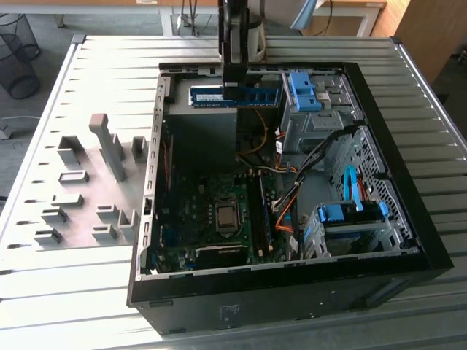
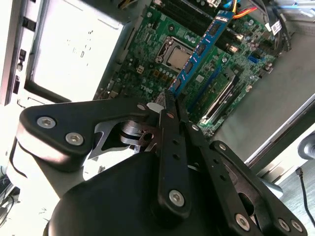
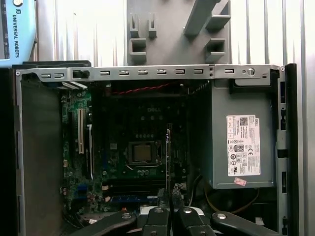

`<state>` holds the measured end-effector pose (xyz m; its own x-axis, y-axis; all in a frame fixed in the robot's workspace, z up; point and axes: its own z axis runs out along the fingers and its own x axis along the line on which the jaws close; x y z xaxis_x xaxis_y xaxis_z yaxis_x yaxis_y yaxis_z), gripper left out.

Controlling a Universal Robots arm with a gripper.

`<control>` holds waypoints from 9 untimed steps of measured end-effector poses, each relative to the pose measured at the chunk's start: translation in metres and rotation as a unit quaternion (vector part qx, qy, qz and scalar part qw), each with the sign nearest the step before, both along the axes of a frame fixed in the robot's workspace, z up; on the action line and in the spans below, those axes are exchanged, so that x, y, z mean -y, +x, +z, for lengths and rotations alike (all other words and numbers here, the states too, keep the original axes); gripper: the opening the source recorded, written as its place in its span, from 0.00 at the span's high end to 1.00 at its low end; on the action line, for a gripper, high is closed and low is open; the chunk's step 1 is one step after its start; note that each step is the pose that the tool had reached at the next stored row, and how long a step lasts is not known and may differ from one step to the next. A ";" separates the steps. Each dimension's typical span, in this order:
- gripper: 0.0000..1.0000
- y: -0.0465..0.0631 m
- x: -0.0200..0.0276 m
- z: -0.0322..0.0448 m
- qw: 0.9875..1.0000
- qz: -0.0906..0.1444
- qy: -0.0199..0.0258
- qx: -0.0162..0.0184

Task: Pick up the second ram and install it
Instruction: 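Pick up the second ram and move it above second insertion slot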

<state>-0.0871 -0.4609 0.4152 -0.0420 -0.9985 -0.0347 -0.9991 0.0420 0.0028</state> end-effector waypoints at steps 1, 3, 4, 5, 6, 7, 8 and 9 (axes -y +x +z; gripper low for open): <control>0.87 0.002 0.0000 0.0000 1.000 0.000 0.000 0.000; 0.87 0.006 0.0000 0.0000 1.000 0.000 0.000 0.000; 0.87 0.009 0.0000 0.0000 1.000 0.000 0.000 0.000; 0.87 0.010 0.0000 -0.0001 1.000 0.000 0.000 0.000; 0.87 0.012 0.0000 -0.0001 1.000 0.000 0.000 0.000; 0.87 0.014 0.0000 0.0000 1.000 0.000 0.000 0.000; 0.87 0.016 0.0000 -0.0001 1.000 0.000 0.000 0.000; 0.87 0.018 0.0000 -0.0001 1.000 0.000 0.000 0.000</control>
<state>-0.0687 -0.4609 0.4151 -0.0420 -0.9985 -0.0347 -0.9991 0.0419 0.0028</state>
